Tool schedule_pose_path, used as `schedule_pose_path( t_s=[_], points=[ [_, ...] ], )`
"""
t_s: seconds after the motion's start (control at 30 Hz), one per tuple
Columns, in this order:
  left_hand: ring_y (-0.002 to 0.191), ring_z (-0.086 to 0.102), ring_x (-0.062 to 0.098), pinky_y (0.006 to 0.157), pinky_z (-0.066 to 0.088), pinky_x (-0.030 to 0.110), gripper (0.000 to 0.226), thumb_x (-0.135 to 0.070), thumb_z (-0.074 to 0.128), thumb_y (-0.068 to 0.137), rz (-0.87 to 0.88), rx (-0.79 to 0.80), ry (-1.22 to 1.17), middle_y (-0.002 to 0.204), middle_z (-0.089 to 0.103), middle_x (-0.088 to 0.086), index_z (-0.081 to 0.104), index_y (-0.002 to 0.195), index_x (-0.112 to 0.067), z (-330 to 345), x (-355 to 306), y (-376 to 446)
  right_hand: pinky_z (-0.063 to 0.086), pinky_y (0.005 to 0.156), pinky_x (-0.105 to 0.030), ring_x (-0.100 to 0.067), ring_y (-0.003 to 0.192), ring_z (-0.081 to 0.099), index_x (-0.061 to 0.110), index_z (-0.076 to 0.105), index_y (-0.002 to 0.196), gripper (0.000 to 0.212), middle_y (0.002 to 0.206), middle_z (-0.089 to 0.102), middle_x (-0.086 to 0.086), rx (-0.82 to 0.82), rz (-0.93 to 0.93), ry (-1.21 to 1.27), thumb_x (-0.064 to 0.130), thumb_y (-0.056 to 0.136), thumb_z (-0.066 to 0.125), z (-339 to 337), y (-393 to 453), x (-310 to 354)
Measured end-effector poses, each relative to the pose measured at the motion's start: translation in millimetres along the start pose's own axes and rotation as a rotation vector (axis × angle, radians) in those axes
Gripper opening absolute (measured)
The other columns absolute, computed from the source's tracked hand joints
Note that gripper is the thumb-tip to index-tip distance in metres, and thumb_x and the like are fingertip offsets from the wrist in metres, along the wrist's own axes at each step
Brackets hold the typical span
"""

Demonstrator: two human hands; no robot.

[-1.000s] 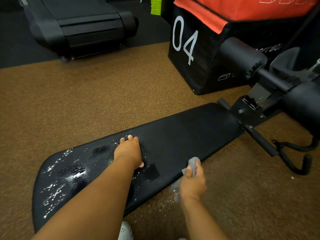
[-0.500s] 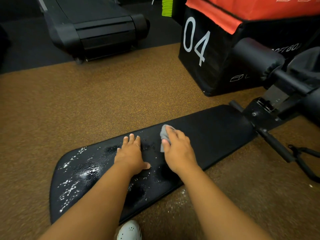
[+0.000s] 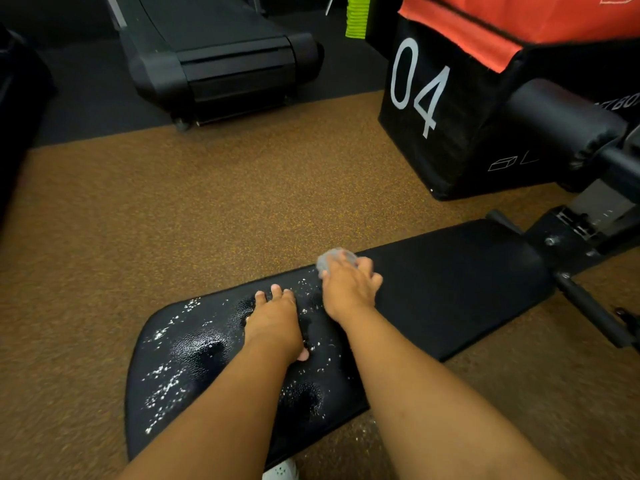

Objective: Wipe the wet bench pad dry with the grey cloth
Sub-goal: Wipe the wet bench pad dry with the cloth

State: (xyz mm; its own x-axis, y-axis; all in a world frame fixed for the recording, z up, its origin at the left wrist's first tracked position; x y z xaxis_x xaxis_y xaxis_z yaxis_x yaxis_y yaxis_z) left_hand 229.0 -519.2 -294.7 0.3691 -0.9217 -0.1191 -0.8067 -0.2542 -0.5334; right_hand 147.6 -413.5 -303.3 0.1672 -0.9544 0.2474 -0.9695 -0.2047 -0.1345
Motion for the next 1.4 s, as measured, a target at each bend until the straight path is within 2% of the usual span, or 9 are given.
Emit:
schedule_pose_path(
  t_s=[0.13,0.27,0.37,0.57,0.77,0.97,1.03,1.17,1.4],
  points=[
    [0.146,-0.004,0.03,0.111,0.029,0.05,0.117,-0.029,0.086,0.064,0.016,-0.005,-0.011,0.159,-0.002,0.002,0.009,0.15,-0.014,-0.6,1.4,-0.4,0.03,0.097,-0.038,-0.025,0.114,0.031,0.04,0.047,0.129,0.034,0.136,0.041,0.006,0.136,-0.297,0.088,0.031,0.098,0.039,-1.7,0.8,11.4],
    [0.146,-0.006,0.031,0.111,0.03,0.051,0.117,-0.03,0.086,0.064,0.017,0.016,-0.036,0.159,-0.003,0.003,0.009,0.15,-0.013,-1.9,1.0,0.0,0.025,0.079,-0.034,-0.024,0.098,0.031,0.042,0.054,0.095,0.034,0.11,0.049,0.006,-0.023,0.043,0.071,0.012,0.083,0.043,-16.4,25.2,-44.3],
    [0.145,-0.005,0.033,0.11,0.031,0.052,0.116,-0.029,0.086,0.063,0.008,0.031,-0.009,0.159,-0.003,0.005,0.011,0.149,-0.01,-3.2,-1.3,1.0,0.029,0.084,-0.036,-0.024,0.11,0.031,0.035,0.054,0.112,0.038,0.121,0.052,0.007,-0.033,0.119,-0.069,0.009,0.084,0.049,-20.6,27.8,-27.2],
    [0.145,-0.003,0.032,0.107,0.034,0.053,0.113,-0.031,0.087,0.061,0.014,0.02,-0.009,0.159,0.0,0.003,0.016,0.147,-0.012,-1.1,0.3,2.8,0.017,0.091,-0.029,-0.013,0.131,0.028,0.039,0.049,0.13,0.04,0.145,0.041,0.012,0.045,-0.342,0.069,0.018,0.097,0.039,-3.4,13.6,-16.1],
    [0.145,-0.003,0.034,0.106,0.037,0.053,0.113,-0.031,0.087,0.062,0.011,0.019,0.014,0.159,0.0,0.005,0.015,0.147,-0.011,-0.4,0.1,6.2,0.021,0.102,-0.041,-0.02,0.135,0.025,0.03,0.039,0.135,0.051,0.151,0.028,0.001,-0.062,0.208,-0.086,0.013,0.088,0.05,-21.1,27.6,-65.5],
    [0.144,0.002,0.036,0.105,0.037,0.053,0.113,-0.03,0.088,0.06,0.0,0.015,0.035,0.158,0.004,0.006,0.017,0.146,-0.01,-2.0,-2.9,5.8,0.004,0.117,-0.035,-0.016,0.143,0.021,0.023,0.044,0.139,0.053,0.152,0.032,-0.001,0.051,-0.443,0.148,0.002,0.09,0.046,7.7,-9.6,-38.1],
    [0.145,0.001,0.035,0.105,0.037,0.053,0.113,-0.03,0.087,0.061,0.007,0.015,0.035,0.158,0.003,0.005,0.016,0.147,-0.011,-3.0,-3.1,4.5,0.003,0.118,-0.035,-0.015,0.143,0.021,0.024,0.046,0.138,0.055,0.151,0.035,0.0,0.015,-0.406,0.171,-0.001,0.089,0.043,4.0,-11.8,-60.3],
    [0.144,0.002,0.036,0.104,0.038,0.053,0.11,-0.03,0.088,0.061,0.001,0.017,0.039,0.158,0.005,0.006,0.019,0.145,-0.01,-3.3,-4.7,4.0,0.0,0.118,-0.04,-0.017,0.145,0.006,0.027,0.025,0.147,0.063,0.158,0.015,0.003,-0.035,-0.007,0.057,0.005,0.091,0.045,-1.4,0.0,-54.8],
    [0.145,0.002,0.034,0.105,0.038,0.051,0.11,-0.029,0.088,0.06,0.001,0.007,0.041,0.159,0.004,0.004,0.02,0.145,-0.013,-1.8,-3.1,4.9,0.005,0.118,-0.035,-0.018,0.142,0.023,0.023,0.051,0.135,0.055,0.149,0.038,-0.001,0.116,-0.541,0.262,-0.002,0.086,0.043,18.9,-31.6,-29.8]
  ],
)
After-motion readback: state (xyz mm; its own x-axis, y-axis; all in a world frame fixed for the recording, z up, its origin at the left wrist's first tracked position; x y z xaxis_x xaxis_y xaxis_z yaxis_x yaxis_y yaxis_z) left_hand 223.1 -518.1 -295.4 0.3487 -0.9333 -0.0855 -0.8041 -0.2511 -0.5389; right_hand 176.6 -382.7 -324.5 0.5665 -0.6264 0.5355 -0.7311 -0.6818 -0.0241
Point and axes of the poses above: each hand's wrist, its own y-axis towards the middle knuckle, its own z-axis out of the palm, x = y × z, the point moved 3 cm from there along y, towards the middle knuckle
